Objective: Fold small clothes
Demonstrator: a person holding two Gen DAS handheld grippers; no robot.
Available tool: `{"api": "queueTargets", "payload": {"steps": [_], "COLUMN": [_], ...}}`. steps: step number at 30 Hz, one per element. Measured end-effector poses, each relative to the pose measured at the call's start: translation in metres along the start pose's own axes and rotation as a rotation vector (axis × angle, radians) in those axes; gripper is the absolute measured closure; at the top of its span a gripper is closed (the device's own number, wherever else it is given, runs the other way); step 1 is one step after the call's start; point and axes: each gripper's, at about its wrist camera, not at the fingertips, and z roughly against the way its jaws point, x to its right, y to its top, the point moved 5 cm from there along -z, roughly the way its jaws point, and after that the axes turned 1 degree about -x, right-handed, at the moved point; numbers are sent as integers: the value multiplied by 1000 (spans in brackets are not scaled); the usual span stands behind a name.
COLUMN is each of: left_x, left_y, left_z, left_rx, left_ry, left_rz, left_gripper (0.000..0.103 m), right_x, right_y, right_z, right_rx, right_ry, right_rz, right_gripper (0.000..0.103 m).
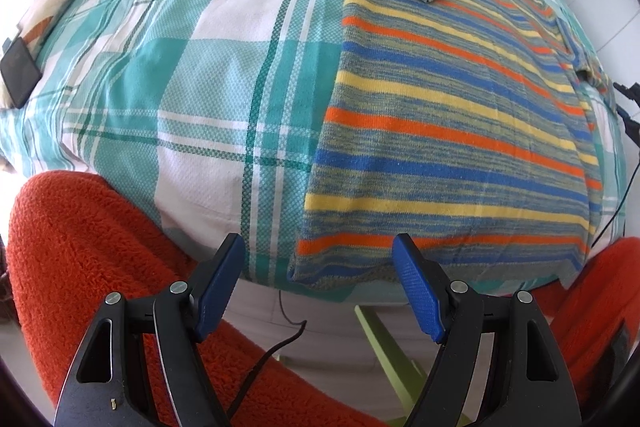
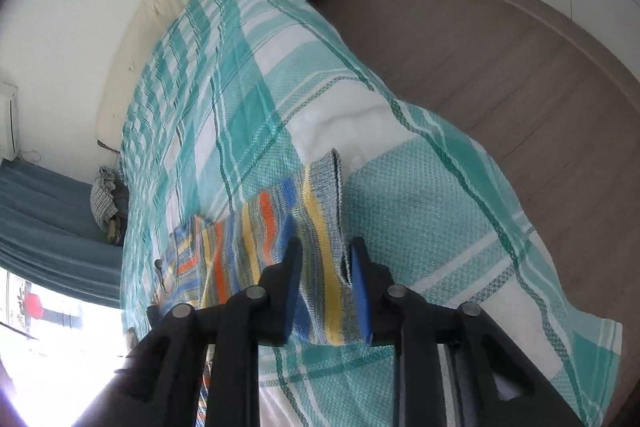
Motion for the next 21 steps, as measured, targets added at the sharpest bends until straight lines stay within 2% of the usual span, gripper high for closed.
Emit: {"api": "queueTargets", "payload": {"steps": [1,5,6,7,8,10,12,13,14,17,21], "left_x": [2,0,0,0,1,0,-2,-3,-4,-6,-5], "left_y": [0,0,0,0,1,1,0,-1,-1,-1,-1], "left_z": [-2,-6,-6,-7,-6,-3,-2,-3,-4,-9,-3], "left_rx": [-4,-21,-24,-27,-27,-16,-7,-10,-15,-33,-11], "left_ry": [2,-3,-5,-3,-1,2,6,5,1,-4,6], "left_rz": [5,22,23,20,16,10,14,20,25,31,15], "left_gripper": [25,25,25,25,25,25,25,25,25,25,25], "right_x": [1,0,0,-1,-1,-4,-5,0,8,33,36], "right_y": [-2,-9,-12,-14,-14,-7,6,12,14,12,2], "right_z": [-2,-12,-15,-19,-21,-8,19,29,33,19,10], "right_rx": [3,-13,-21,-38,-55,1,115,142,144,55,28], "right_ry": [1,-45,-64,-91,-139,-191,-302,-356,-394,-474,-555], "right_rz": [0,50,67,90,114,130,144,137,123,104,163], "right_gripper": [57,57,65,96,99,99,100,100,100,100,100]}}
